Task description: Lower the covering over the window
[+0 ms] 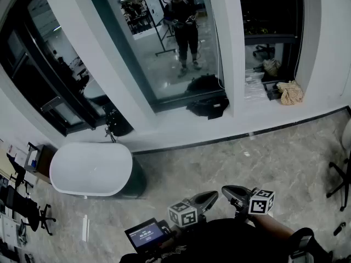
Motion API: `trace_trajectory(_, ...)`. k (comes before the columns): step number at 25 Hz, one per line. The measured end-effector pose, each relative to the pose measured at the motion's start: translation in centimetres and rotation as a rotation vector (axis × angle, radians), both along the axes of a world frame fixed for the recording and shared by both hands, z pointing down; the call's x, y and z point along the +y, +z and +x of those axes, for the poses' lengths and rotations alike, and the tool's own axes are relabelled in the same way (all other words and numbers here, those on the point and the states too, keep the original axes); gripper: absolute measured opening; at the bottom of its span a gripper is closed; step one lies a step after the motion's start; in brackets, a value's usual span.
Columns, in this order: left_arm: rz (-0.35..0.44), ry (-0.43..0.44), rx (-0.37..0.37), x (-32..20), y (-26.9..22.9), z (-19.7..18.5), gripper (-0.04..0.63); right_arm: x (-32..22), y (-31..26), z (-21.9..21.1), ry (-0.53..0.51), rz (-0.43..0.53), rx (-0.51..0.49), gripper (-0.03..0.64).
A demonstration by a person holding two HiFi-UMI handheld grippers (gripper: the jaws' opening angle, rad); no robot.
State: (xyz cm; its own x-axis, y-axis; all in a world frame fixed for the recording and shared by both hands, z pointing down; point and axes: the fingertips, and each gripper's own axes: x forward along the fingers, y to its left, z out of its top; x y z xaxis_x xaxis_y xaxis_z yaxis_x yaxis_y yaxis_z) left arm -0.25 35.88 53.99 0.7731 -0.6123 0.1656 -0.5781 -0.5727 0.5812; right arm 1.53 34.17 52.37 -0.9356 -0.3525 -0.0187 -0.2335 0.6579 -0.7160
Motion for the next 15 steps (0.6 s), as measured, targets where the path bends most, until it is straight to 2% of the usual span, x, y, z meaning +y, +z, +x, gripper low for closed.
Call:
trace_trajectory(10,-0.011,0.0,0.01,-0.17,0.2,0.0,0.003,-0.11,-0.03,-0.1,0.001,0.004,0.008,0.006)
trace_trajectory(15,-0.009,-0.006,0.008,0.0,0.3,-0.47,0.003,-0.35,-0.01,0.11,0.024,-0.005,-0.019,0.006)
